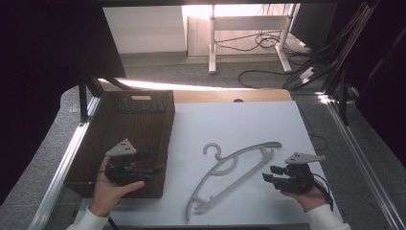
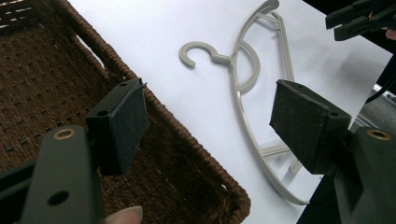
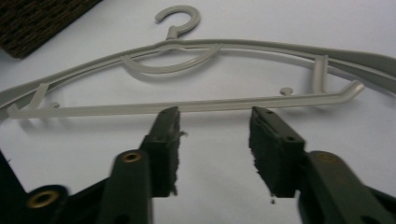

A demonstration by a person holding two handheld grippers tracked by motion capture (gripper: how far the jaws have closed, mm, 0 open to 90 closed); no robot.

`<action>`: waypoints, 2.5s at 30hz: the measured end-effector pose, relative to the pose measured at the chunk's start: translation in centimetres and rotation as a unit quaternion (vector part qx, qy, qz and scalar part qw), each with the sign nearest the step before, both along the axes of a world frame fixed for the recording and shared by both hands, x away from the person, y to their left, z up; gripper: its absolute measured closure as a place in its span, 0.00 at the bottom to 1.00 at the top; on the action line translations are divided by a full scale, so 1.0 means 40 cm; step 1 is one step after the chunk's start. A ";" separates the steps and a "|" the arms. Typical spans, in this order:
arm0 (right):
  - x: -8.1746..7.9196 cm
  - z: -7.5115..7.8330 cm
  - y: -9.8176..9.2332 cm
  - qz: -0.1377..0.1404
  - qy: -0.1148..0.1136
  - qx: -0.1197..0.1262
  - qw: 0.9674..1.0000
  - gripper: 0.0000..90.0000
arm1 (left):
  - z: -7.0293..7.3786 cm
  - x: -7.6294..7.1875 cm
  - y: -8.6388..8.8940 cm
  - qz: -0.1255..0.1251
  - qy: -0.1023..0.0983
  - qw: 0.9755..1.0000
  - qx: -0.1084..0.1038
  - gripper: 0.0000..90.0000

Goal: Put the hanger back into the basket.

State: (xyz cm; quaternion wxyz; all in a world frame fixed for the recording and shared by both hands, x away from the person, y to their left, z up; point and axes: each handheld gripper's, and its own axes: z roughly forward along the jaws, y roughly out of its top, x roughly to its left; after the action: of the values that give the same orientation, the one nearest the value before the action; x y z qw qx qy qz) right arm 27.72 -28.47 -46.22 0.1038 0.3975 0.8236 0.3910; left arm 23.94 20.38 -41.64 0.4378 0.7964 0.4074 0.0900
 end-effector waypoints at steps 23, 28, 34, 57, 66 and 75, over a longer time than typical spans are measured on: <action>0.003 0.005 -0.020 -0.021 -0.013 -0.005 1.000 0.45 | 0.027 0.037 -0.126 -0.033 0.011 0.999 0.017 0.31; 0.002 0.005 -0.019 -0.020 -0.014 -0.008 1.000 0.44 | 0.024 0.045 -0.159 -0.040 0.020 0.999 0.025 0.31; 0.003 0.004 -0.020 -0.021 -0.013 -0.010 1.000 0.44 | 0.015 0.063 -0.211 -0.050 0.033 0.998 0.034 0.31; 0.004 -0.003 -0.019 -0.024 -0.013 -0.019 0.999 0.43 | -0.056 0.134 -0.322 -0.067 0.078 0.993 0.057 0.32; 0.005 -0.004 -0.020 -0.025 -0.013 -0.022 0.999 0.42 | -0.094 0.169 -0.352 -0.061 0.092 0.991 0.070 0.33; 0.006 -0.005 -0.020 -0.025 -0.013 -0.024 0.999 0.42 | -0.125 0.195 -0.378 -0.054 0.102 0.990 0.078 0.35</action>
State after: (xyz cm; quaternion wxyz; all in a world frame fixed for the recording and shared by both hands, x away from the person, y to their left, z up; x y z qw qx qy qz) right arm 27.96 -29.28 -46.41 0.1338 0.4099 0.8211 0.3741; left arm 31.72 5.25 -46.64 0.3344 0.8542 0.3979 0.0160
